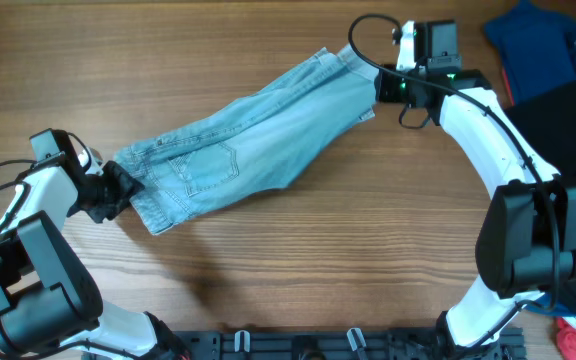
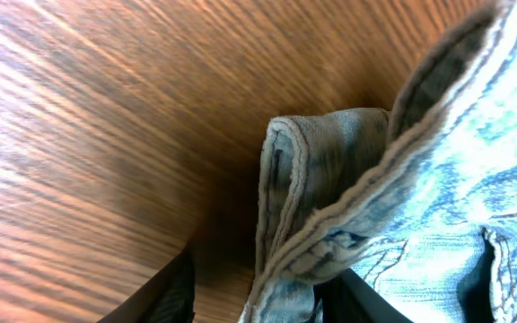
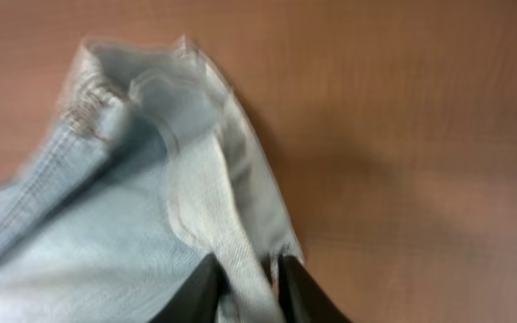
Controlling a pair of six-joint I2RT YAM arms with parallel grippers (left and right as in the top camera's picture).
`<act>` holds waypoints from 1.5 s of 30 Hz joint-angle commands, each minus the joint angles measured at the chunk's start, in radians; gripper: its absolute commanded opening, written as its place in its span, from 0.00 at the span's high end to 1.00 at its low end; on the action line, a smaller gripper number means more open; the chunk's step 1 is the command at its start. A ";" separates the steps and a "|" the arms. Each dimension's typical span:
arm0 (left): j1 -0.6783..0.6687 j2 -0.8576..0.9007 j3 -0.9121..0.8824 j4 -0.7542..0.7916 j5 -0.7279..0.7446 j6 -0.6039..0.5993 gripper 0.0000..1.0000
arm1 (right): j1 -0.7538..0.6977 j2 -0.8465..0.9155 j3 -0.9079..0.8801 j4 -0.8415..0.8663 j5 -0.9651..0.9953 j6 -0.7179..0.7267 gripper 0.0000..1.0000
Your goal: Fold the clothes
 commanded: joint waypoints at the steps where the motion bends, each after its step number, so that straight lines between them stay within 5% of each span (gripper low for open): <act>1: 0.021 0.014 0.021 -0.009 -0.095 0.008 0.56 | -0.015 0.014 0.009 0.068 0.063 -0.013 0.67; 3: 0.021 0.015 0.021 -0.013 -0.095 0.008 0.56 | -0.006 0.053 0.009 0.082 0.054 -0.010 0.33; 6: 0.021 0.014 0.021 -0.016 -0.095 0.005 0.56 | 0.002 0.121 0.009 0.070 0.025 -0.021 0.12; 13: 0.021 0.014 0.021 -0.020 -0.095 0.005 0.55 | 0.002 0.142 0.009 0.122 -0.072 -0.317 0.07; 25: 0.021 0.015 0.021 -0.020 -0.095 0.005 0.53 | 0.101 0.336 0.009 0.220 -0.207 -0.336 0.05; 27: 0.021 0.015 0.021 -0.018 -0.095 0.005 0.52 | 0.123 0.338 0.010 0.212 -0.218 -0.336 0.14; 31: 0.021 0.015 0.021 0.011 -0.095 0.005 0.52 | 0.137 0.338 0.010 0.155 -0.220 -0.335 0.94; 39: 0.023 0.014 0.069 0.088 -0.107 0.005 0.56 | 0.058 0.253 0.010 -0.205 -0.010 -0.125 0.96; 42: 0.023 0.014 0.156 0.047 -0.106 0.005 0.40 | 0.051 0.223 0.010 -0.366 0.018 -0.106 0.96; 45: 0.023 0.014 0.269 -0.046 -0.085 0.005 0.39 | 0.051 0.216 0.010 -0.489 0.043 -0.071 0.96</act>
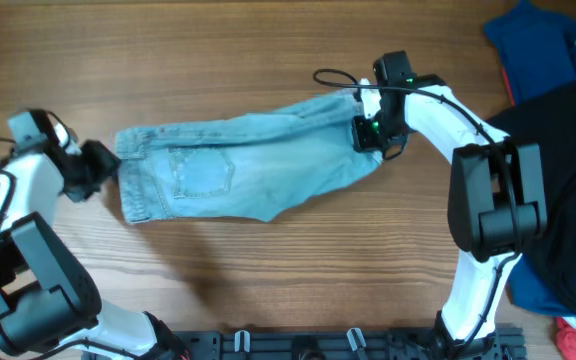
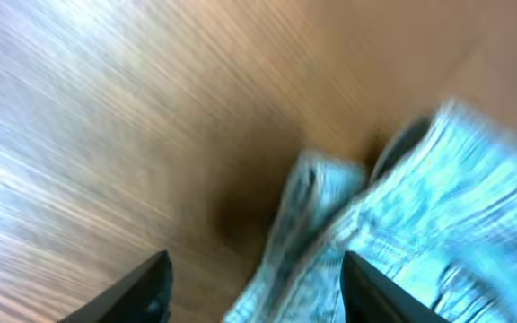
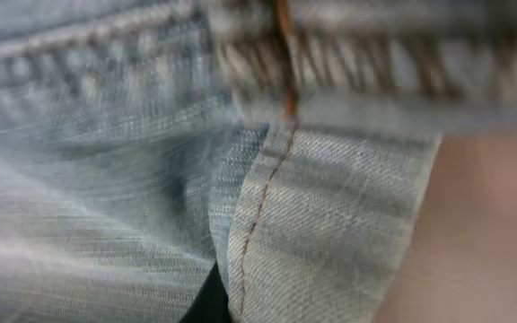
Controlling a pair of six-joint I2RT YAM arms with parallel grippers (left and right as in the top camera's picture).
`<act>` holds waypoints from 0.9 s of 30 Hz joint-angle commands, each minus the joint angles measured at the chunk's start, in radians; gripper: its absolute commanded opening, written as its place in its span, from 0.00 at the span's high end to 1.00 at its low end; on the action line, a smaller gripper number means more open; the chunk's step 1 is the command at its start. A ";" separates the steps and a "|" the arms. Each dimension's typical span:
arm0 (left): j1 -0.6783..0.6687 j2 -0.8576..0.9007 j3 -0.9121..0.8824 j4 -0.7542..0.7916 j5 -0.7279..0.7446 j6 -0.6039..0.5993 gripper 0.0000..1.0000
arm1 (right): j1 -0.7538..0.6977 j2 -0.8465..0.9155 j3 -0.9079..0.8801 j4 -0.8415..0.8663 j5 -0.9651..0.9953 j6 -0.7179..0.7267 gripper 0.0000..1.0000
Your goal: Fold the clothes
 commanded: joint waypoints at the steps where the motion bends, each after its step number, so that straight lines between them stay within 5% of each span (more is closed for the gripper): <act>1: 0.006 0.008 0.132 -0.073 0.008 0.006 0.39 | -0.019 -0.003 -0.027 -0.107 0.121 0.080 0.96; 5: 0.005 0.008 0.154 -0.205 0.089 0.005 0.35 | -0.019 -0.005 -0.027 -0.110 0.121 0.125 0.96; 11: -0.050 0.008 0.154 -0.346 0.196 0.032 0.44 | -0.021 -0.056 -0.005 -0.092 0.168 0.133 0.96; 27: -0.515 0.008 0.154 -0.227 0.269 -0.026 0.54 | -0.136 -0.248 0.029 -0.185 0.254 0.087 0.96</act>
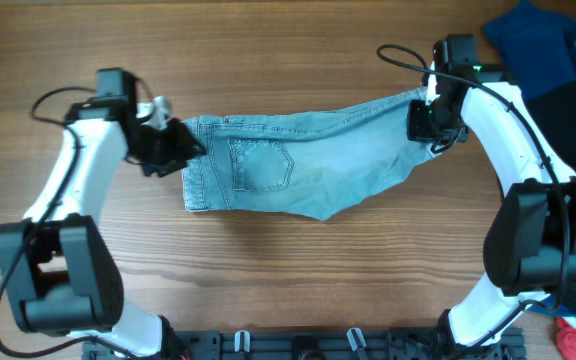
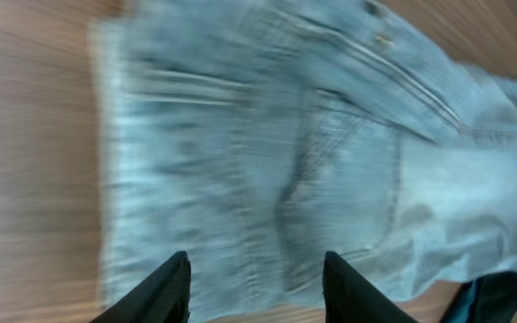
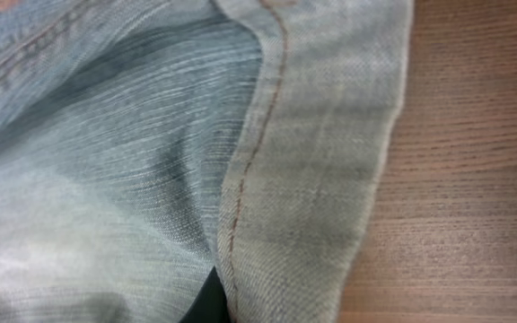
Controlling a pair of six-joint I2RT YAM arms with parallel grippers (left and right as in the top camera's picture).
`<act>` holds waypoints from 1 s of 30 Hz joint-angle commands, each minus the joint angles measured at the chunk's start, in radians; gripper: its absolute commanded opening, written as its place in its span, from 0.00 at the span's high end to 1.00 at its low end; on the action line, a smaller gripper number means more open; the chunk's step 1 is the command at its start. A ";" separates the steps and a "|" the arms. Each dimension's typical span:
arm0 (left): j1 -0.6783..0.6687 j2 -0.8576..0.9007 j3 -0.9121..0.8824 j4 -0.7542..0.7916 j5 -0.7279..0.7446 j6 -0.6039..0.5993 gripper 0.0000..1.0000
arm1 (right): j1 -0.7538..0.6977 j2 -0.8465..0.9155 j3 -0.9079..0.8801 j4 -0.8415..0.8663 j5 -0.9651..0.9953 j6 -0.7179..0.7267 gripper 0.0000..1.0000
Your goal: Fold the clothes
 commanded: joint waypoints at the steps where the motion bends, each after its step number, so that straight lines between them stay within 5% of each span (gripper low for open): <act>1: -0.127 0.008 0.005 0.072 0.024 -0.036 0.54 | 0.012 -0.027 0.021 -0.019 0.023 -0.018 0.96; 5: -0.318 0.008 0.005 0.256 -0.017 -0.035 0.59 | 0.012 -0.027 0.021 -0.030 0.016 -0.018 0.96; 8: -0.459 0.018 0.005 0.343 -0.230 -0.023 0.63 | 0.013 -0.027 0.021 -0.031 0.016 -0.018 0.96; 13: -0.602 0.079 0.004 0.470 -0.286 0.140 0.65 | 0.012 -0.027 0.021 -0.031 0.016 -0.018 0.96; 25: -0.673 0.236 0.004 0.673 -0.308 0.231 0.70 | 0.012 -0.027 0.021 -0.044 0.016 -0.017 0.96; 30: -0.669 0.315 0.004 0.798 -0.309 0.231 0.80 | 0.012 -0.027 0.021 -0.053 0.016 -0.017 0.96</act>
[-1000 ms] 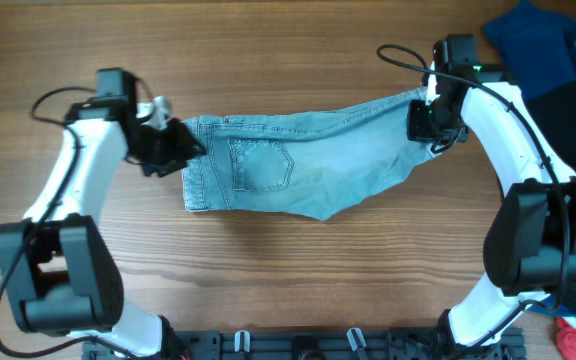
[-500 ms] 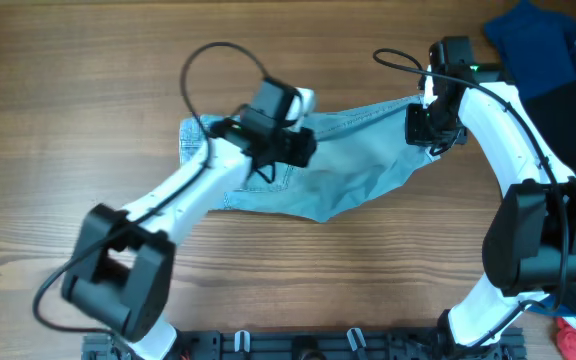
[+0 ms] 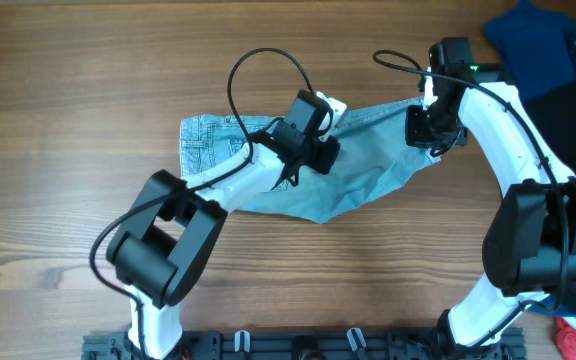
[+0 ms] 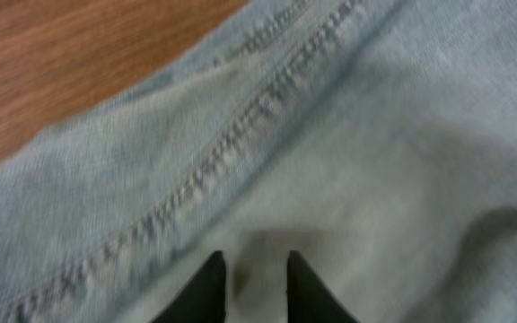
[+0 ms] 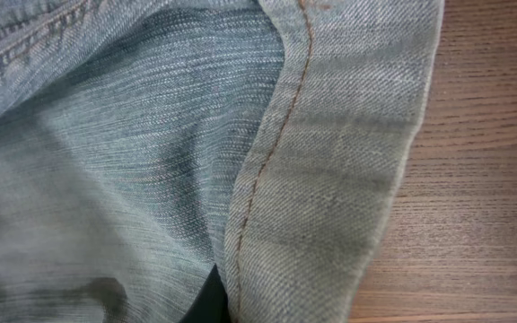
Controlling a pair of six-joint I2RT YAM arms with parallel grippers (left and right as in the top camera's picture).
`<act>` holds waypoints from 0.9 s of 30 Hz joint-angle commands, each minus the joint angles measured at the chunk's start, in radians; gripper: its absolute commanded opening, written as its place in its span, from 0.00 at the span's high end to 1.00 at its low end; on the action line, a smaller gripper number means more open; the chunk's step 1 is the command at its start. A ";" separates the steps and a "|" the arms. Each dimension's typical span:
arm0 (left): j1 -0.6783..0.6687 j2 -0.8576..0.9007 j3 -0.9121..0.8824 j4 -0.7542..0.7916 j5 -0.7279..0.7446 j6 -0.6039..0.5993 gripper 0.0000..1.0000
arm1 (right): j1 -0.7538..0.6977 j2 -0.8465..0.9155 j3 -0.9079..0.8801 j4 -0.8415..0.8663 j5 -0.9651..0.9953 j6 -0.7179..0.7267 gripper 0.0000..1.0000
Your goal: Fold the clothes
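Note:
Light blue jeans [image 3: 208,140] lie crosswise on the wooden table [image 3: 88,60], waist end to the left. My left arm reaches over them, and my left gripper [image 3: 318,155] rests on the middle of the denim. In the left wrist view the gripper [image 4: 251,289] is shut on a pinch of denim beside a stitched seam [image 4: 232,144]. My right gripper [image 3: 423,128] is shut on the hem at the right end. The right wrist view shows that hem [image 5: 330,161] folded over the gripper [image 5: 227,303], with one dark fingertip [image 5: 209,303] showing.
A blue cloth [image 3: 533,40] and a black cloth [image 3: 568,130] are piled at the right edge, with something red at the bottom right corner. A black rail [image 3: 298,346] runs along the front edge. The left arm's cable [image 3: 258,70] loops above the jeans.
My left gripper was open beside the waist end at the left. Now it is over the middle of the jeans, shut on denim. The right gripper still holds the hem in the same place.
At first both grippers held the ends of the jeans, which ran diagonally. Then the jeans lay level further left with the left gripper open off the waistband. Later they lay further right, left gripper open by the waist. Now the left gripper pinches the middle.

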 commanded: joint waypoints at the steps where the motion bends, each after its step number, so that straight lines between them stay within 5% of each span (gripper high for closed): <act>1: 0.010 0.072 0.004 0.082 -0.026 0.023 0.79 | 0.004 -0.027 0.019 -0.009 0.013 -0.004 0.96; 6: 0.072 0.081 0.004 0.313 -0.145 0.023 0.59 | 0.004 -0.027 0.019 -0.021 0.012 -0.003 0.96; 14: 0.226 0.073 0.012 0.389 -0.112 -0.068 0.58 | 0.004 -0.027 0.019 -0.040 0.010 -0.003 0.96; 18: 0.243 -0.035 0.012 0.272 -0.042 -0.062 0.54 | 0.004 -0.027 0.019 -0.032 0.010 -0.003 0.96; 23: 0.298 -0.256 0.011 -0.154 -0.091 -0.068 0.28 | 0.004 -0.027 0.016 -0.028 0.010 -0.003 0.96; 27: 0.413 -0.260 0.011 -0.426 -0.090 -0.068 0.16 | 0.004 -0.027 0.016 -0.028 0.010 -0.004 0.96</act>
